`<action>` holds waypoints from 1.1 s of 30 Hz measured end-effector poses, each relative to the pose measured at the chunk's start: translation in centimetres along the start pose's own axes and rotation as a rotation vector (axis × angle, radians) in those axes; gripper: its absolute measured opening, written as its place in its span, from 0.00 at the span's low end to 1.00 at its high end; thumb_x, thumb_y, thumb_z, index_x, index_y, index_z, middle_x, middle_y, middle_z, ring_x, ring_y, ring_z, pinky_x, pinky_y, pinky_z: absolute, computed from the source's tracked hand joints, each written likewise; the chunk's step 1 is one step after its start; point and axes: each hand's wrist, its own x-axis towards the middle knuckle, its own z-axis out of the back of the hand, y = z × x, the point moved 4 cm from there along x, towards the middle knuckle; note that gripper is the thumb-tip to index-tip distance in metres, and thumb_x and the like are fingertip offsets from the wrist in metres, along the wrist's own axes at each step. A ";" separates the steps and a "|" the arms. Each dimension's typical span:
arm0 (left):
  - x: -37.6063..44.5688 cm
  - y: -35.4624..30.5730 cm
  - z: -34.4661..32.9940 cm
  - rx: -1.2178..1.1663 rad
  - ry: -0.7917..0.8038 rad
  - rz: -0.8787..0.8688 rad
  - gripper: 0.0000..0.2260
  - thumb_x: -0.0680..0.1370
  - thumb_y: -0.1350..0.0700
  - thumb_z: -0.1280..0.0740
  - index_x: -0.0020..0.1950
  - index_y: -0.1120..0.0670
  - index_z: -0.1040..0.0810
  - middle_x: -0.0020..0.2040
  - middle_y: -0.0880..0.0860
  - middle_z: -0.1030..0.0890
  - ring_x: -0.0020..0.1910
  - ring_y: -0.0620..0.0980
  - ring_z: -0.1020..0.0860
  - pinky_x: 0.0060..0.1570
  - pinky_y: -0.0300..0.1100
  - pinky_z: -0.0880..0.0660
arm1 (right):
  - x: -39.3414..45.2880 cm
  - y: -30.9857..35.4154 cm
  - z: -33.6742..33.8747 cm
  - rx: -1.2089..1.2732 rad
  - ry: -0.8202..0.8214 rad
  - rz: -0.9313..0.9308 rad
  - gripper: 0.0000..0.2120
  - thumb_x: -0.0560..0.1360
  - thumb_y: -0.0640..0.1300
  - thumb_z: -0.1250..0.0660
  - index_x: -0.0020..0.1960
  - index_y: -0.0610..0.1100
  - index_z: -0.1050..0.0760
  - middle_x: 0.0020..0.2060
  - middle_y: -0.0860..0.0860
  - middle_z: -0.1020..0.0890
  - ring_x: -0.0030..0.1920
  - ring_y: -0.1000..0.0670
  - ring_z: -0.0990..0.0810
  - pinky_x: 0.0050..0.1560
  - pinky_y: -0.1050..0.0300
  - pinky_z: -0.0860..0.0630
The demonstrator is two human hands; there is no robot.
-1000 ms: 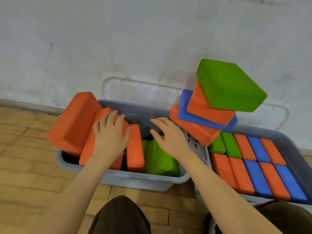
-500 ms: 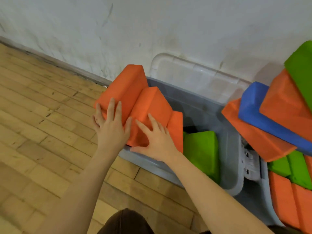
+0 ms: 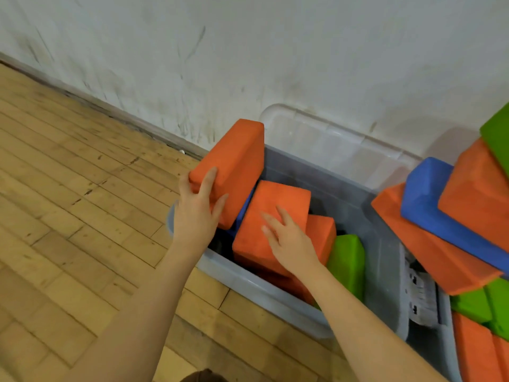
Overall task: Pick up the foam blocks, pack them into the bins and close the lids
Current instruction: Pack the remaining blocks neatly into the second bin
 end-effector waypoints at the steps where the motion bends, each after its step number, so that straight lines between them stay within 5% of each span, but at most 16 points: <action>1: -0.1 -0.3 0.0 0.004 -0.016 -0.017 0.25 0.77 0.47 0.35 0.72 0.46 0.38 0.70 0.64 0.40 0.55 0.63 0.27 0.48 0.59 0.24 | 0.0 -0.3 -0.5 -0.047 0.049 -0.008 0.21 0.80 0.59 0.49 0.73 0.61 0.43 0.76 0.49 0.44 0.72 0.43 0.39 0.68 0.40 0.39; 8: -1.8 -0.8 -0.4 0.090 -0.121 -0.100 0.25 0.76 0.50 0.32 0.71 0.42 0.36 0.72 0.63 0.39 0.61 0.65 0.30 0.54 0.61 0.32 | -0.4 -3.1 -2.9 -0.190 0.151 -0.052 0.39 0.68 0.68 0.34 0.74 0.59 0.44 0.77 0.47 0.58 0.75 0.38 0.58 0.73 0.42 0.56; 12: -1.9 -1.3 -1.0 0.052 -0.119 -0.219 0.22 0.75 0.50 0.34 0.69 0.46 0.33 0.71 0.65 0.39 0.62 0.67 0.30 0.55 0.61 0.27 | -0.4 -3.5 -3.8 -0.195 0.147 -0.045 0.42 0.66 0.65 0.31 0.74 0.60 0.46 0.75 0.42 0.62 0.74 0.35 0.49 0.72 0.43 0.43; 16: -2.5 -2.1 -1.3 -0.002 -0.126 -0.257 0.23 0.74 0.57 0.29 0.68 0.48 0.30 0.72 0.63 0.39 0.66 0.66 0.33 0.58 0.62 0.28 | -1.1 -3.1 -3.6 -0.059 0.101 -0.084 0.36 0.71 0.59 0.31 0.74 0.56 0.42 0.75 0.36 0.57 0.73 0.36 0.44 0.66 0.46 0.33; 20: -2.5 -3.1 -0.5 0.021 -0.124 -0.288 0.26 0.74 0.58 0.28 0.68 0.44 0.32 0.71 0.60 0.39 0.63 0.67 0.32 0.52 0.63 0.26 | -1.1 -2.4 -0.8 0.063 -0.064 -0.058 0.27 0.74 0.55 0.33 0.71 0.52 0.35 0.74 0.37 0.47 0.71 0.38 0.38 0.64 0.47 0.31; 27: -0.1 -8.6 3.8 -0.044 -0.264 -0.373 0.24 0.73 0.56 0.27 0.66 0.44 0.30 0.70 0.57 0.39 0.61 0.66 0.31 0.52 0.59 0.25 | -2.1 0.1 9.4 0.052 -0.410 0.033 0.23 0.75 0.49 0.33 0.69 0.52 0.31 0.75 0.40 0.48 0.74 0.41 0.43 0.63 0.45 0.31; 33: 3.2 -16.3 7.9 -0.148 -0.370 -0.530 0.22 0.75 0.55 0.29 0.66 0.42 0.30 0.71 0.55 0.41 0.62 0.63 0.33 0.55 0.58 0.26 | -4.0 2.3 20.5 0.031 -0.721 0.140 0.21 0.71 0.45 0.28 0.63 0.47 0.25 0.72 0.35 0.40 0.68 0.35 0.33 0.56 0.43 0.25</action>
